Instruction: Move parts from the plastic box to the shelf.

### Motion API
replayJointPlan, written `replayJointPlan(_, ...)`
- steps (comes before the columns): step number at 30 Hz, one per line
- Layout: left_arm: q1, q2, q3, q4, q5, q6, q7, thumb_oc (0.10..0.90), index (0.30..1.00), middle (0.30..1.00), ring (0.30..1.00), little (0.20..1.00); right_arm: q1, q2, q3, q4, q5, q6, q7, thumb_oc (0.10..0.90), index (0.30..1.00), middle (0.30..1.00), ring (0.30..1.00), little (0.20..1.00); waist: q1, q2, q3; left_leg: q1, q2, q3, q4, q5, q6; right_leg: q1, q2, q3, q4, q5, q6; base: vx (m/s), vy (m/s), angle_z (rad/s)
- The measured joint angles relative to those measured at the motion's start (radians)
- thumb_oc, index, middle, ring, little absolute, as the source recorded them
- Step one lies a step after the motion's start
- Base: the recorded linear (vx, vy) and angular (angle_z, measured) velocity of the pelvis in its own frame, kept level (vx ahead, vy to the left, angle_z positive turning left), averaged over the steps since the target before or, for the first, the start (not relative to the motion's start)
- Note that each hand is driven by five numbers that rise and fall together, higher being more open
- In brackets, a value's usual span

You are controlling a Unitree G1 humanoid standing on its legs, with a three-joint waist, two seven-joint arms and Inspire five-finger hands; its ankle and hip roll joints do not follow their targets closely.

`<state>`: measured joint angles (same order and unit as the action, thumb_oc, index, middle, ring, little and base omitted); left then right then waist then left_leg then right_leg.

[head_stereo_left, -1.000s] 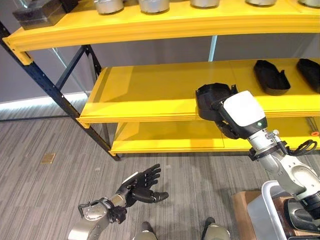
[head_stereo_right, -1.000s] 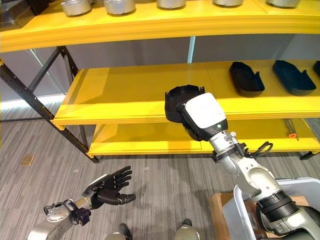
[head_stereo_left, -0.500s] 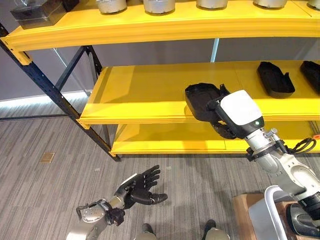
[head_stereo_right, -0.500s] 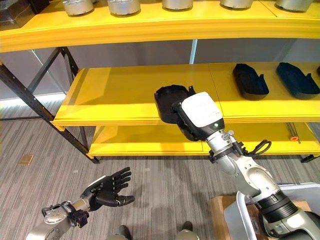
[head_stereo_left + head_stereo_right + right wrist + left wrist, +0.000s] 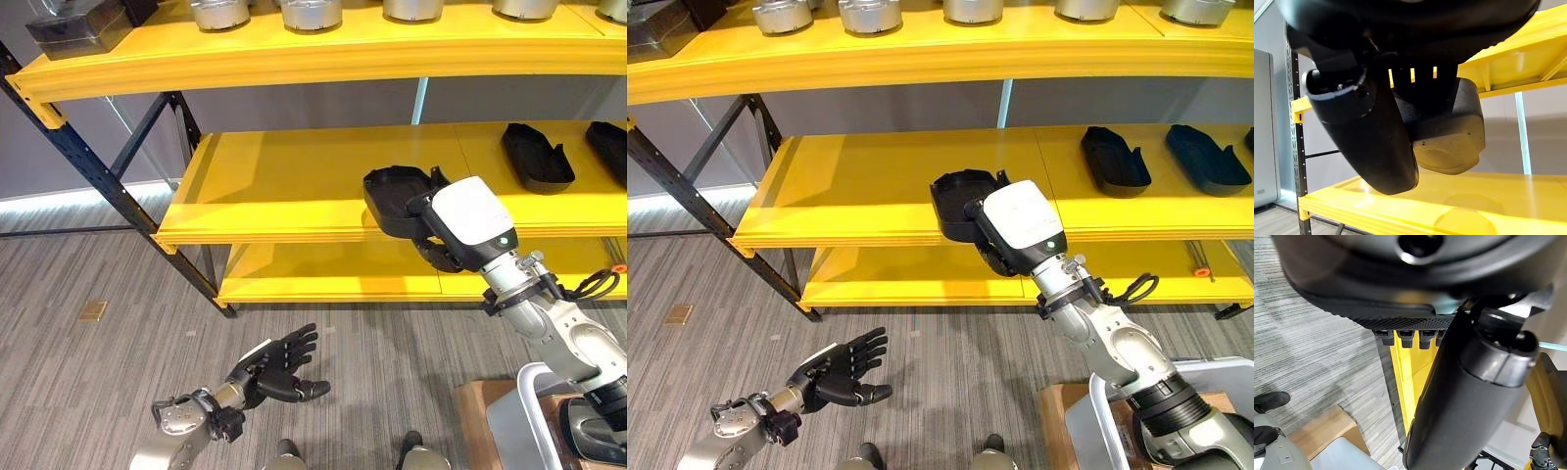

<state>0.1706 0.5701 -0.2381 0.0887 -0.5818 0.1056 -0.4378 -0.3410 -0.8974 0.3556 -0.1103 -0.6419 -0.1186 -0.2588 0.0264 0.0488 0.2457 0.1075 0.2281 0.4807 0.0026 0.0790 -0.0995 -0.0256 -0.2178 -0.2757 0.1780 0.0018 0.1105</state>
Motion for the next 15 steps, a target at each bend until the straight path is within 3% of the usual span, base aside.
replayJointPlan(3,0.001,-0.001,0.002,-0.005,0.011,-0.01,0.026,0.9,1.0,1.0,1.0,1.0,0.029,0.036,-0.035,0.002,0.033,-0.035,0.003,0.4,0.3,0.3,0.3,0.3,0.005,0.0,0.0,0.0,0.0,-0.001,0.007,-0.001,0.001,-0.001,-0.006,-0.006,0.009,-0.003,-0.001,0.03,0.004,0.03)
replayJointPlan(4,0.021,-0.006,0.016,-0.028,0.015,-0.047,0.044,0.9,1.0,1.0,1.0,1.0,0.108,0.078,-0.12,-0.002,0.093,-0.083,0.001,0.4,0.3,0.3,0.3,0.3,0.007,-0.003,0.001,0.0,0.0,-0.01,0.007,0.0,-0.002,0.002,-0.006,-0.014,0.01,-0.005,0.001,0.0,0.009,0.14)
replayJointPlan(6,0.074,-0.01,0.076,-0.069,0.008,-0.113,0.079,0.9,1.0,1.0,1.0,1.0,0.209,0.126,-0.179,-0.013,0.153,-0.105,-0.003,0.4,0.3,0.3,0.3,0.3,0.007,-0.008,0.001,-0.001,-0.003,-0.018,0.01,0.0,-0.007,0.003,-0.012,-0.03,0.021,-0.01,0.004,-0.02,-0.008,0.13)
replayJointPlan(11,0.084,-0.026,0.206,-0.082,-0.003,-0.158,0.12,0.9,1.0,1.0,1.0,1.0,0.325,0.158,-0.182,-0.011,0.152,-0.096,-0.001,0.4,0.3,0.3,0.3,0.3,0.008,-0.008,0.001,-0.007,-0.003,-0.02,0.015,-0.004,-0.003,-0.001,-0.019,-0.034,0.023,-0.013,0.005,0.02,-0.035,0.02)
replayJointPlan(15,0.095,-0.042,0.19,-0.087,0.0,-0.158,0.093,0.9,1.0,1.0,1.0,1.0,0.341,0.156,-0.183,-0.007,0.153,-0.088,0.0,0.4,0.3,0.3,0.3,0.3,0.006,-0.008,0.001,-0.035,0.002,-0.024,0.031,-0.006,-0.006,-0.023,-0.018,-0.035,0.032,-0.016,0.001,-0.02,-0.002,0.0)
